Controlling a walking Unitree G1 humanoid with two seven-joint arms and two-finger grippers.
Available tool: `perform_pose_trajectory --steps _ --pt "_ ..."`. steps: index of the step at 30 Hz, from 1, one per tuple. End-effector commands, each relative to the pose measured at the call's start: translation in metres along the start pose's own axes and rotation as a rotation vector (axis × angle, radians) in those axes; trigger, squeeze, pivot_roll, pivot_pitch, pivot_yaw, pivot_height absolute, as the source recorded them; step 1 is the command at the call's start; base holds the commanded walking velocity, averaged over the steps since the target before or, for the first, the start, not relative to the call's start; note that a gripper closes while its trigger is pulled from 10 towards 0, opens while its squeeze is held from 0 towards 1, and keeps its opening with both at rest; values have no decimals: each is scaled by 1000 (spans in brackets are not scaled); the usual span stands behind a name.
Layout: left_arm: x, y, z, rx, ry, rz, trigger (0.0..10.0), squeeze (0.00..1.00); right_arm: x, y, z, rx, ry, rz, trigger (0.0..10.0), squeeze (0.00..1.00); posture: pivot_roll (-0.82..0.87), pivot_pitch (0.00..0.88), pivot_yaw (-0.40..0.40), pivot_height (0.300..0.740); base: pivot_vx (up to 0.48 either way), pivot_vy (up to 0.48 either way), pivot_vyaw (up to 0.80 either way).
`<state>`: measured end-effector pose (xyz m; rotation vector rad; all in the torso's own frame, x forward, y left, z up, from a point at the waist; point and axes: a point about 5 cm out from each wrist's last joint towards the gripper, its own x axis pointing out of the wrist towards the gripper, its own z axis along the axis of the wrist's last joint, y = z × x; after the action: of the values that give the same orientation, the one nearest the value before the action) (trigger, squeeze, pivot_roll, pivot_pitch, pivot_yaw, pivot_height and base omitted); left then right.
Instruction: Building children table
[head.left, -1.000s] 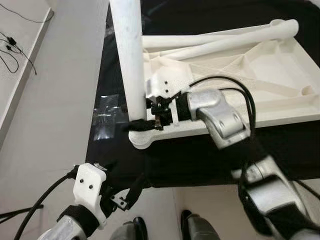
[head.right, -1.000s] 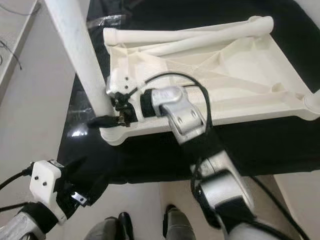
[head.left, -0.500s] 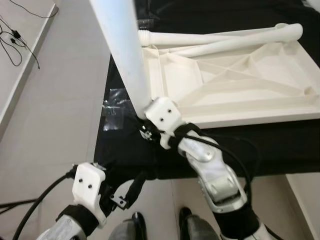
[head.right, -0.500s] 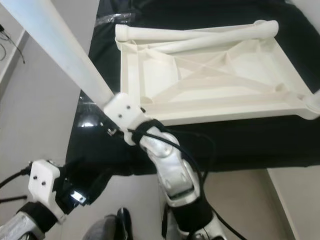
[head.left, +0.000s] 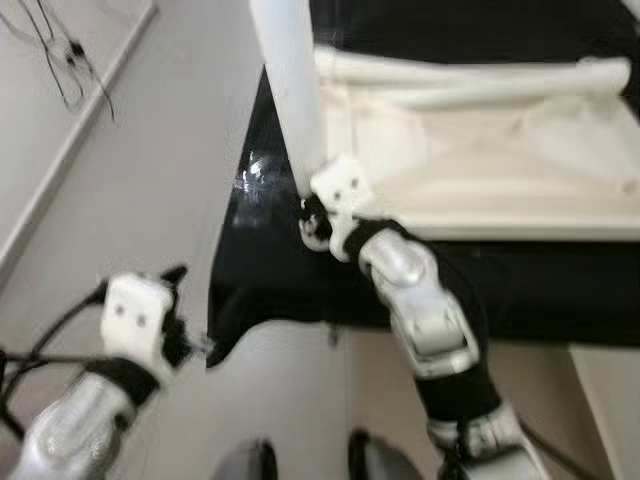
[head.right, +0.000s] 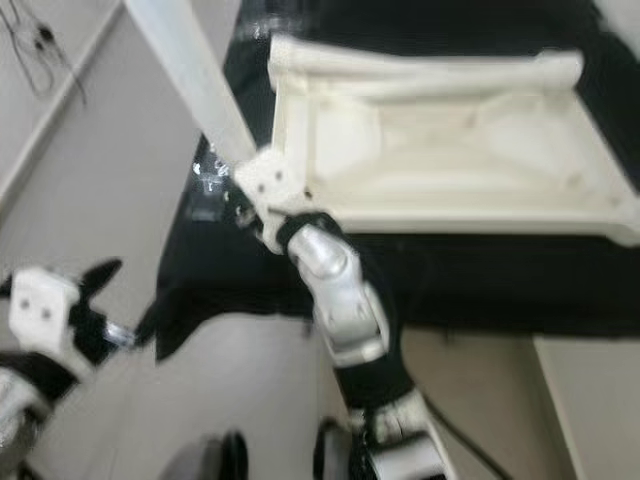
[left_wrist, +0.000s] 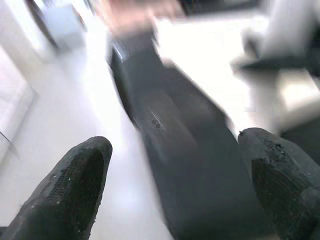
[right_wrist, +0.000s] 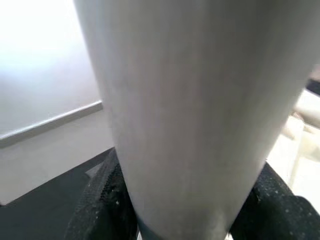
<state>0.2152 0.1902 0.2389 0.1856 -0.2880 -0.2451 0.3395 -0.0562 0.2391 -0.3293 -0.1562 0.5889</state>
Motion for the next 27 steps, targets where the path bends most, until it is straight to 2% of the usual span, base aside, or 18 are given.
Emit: perform_pose_trajectory --steps 1,3,5,6,8,10,15,17,18,19,20,22,24,27 --pt "4 4 6 5 -17 -13 10000 0 -1 10 -44 87 179 51 10000 0 -21 255 37 740 0 0 0" --pt "17 8 23 10 -93 -28 10000 0 4 6 -42 82 164 42 10000 0 -23 247 42 740 0 0 0" --pt "24 10 32 8 -134 -37 10000 0 7 4 -41 77 159 37 10000 0 -23 247 42 740 0 0 0" --pt "34 10 45 -1 -190 -72 10000 0 9 4 -40 79 157 35 10000 0 -21 241 41 740 0 0 0" --pt "34 10 45 -1 -190 -72 10000 0 9 4 -40 79 157 35 10000 0 -21 241 41 740 0 0 0" --pt "49 8 65 -18 -264 -162 10000 0 13 6 -38 72 152 44 10000 0 -20 237 42 740 0 0 0" --pt "61 4 74 -42 -289 -249 10000 0 18 10 -34 47 136 75 10000 0 -21 235 41 740 0 0 0" --pt "74 -5 82 -66 -305 -365 10000 0 24 18 -28 16 112 124 10000 0 -23 231 38 740 0 0 0" --pt "74 -5 82 -66 -305 -365 10000 0 24 18 -28 16 112 124 10000 0 -23 231 38 740 0 0 0" --pt "83 -7 88 -72 -323 -396 10000 0 27 23 -24 -5 96 152 10000 0 -25 228 39 740 0 0 0" --pt "83 -7 88 -72 -323 -396 10000 0 27 23 -24 -5 96 152 10000 0 -25 228 39 740 0 0 0" --pt "97 -10 95 -66 -342 -411 10000 0 31 31 -17 -34 75 202 10000 0 -30 229 38 740 0 0 0" --pt "102 -10 96 -58 -345 -409 10000 0 32 34 -15 -42 70 219 10000 0 -30 229 38 740 0 0 0" --pt "118 -11 101 -11 -345 -417 10000 0 35 40 -10 -74 57 266 10000 0 -33 228 33 740 0 0 0"
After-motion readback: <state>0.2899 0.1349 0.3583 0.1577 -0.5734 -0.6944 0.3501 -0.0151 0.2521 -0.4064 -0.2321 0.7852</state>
